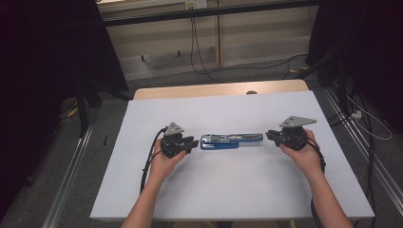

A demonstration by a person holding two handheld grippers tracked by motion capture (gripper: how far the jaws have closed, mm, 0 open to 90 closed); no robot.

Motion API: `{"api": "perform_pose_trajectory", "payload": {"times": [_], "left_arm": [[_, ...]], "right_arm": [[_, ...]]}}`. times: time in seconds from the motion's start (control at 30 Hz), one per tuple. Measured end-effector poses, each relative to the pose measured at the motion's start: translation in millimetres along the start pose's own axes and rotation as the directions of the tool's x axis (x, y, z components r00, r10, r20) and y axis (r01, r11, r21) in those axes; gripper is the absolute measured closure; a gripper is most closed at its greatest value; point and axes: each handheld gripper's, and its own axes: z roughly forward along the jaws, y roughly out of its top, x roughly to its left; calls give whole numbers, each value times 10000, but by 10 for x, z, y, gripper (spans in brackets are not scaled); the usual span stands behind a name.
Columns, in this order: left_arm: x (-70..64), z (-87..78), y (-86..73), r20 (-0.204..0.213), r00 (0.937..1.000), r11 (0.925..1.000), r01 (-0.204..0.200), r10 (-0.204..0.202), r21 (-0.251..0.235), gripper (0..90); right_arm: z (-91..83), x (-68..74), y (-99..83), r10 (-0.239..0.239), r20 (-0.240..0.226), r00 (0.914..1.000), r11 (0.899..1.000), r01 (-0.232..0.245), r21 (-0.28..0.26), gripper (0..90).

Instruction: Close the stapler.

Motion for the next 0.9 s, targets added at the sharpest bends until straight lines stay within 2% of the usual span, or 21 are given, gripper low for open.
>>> {"api": "perform_pose_trajectory", "payload": {"times": [0.07, 0.2, 0.33, 0.4, 0.57, 0.67, 0.77, 0.9], "left_arm": [[3, 21, -1, -143, 9998, 9999, -130, 131, 46, 756], [-12, 71, -7, -8, 10000, 9999, 32, -32, -151, 806], [-30, 91, -10, 104, 9999, 9999, -73, 74, -81, 854], [-45, 100, -15, 138, 9999, 9999, 58, -57, -93, 864], [-78, 124, -12, 246, 9996, 9999, -120, 123, -110, 892], [-86, 147, -18, 207, 9998, 9999, -80, 82, -123, 900], [-87, 162, -21, 278, 9995, 9998, -116, 119, -139, 900], [-111, 174, -21, 313, 9995, 9998, -27, 33, -217, 900]], "right_arm": [[8, -2, -11, -76, 4, 10000, 10000, 76, 22, 865], [21, -8, -29, -50, 39, 10000, 10000, 49, 60, 875], [44, -24, -58, 13, 113, 9999, 9998, -15, 215, 883], [52, -35, -72, 17, 155, 9999, 9996, -21, 283, 897], [70, -50, -91, 9, 105, 9999, 9992, -13, 405, 900], [89, -45, -96, -2, -3, 10000, 9988, 3, 481, 900], [121, -14, -94, -343, 0, 9994, 9969, 342, 715, 900], [159, -2, -110, -287, -105, 9995, 9960, 295, 848, 900]]}}
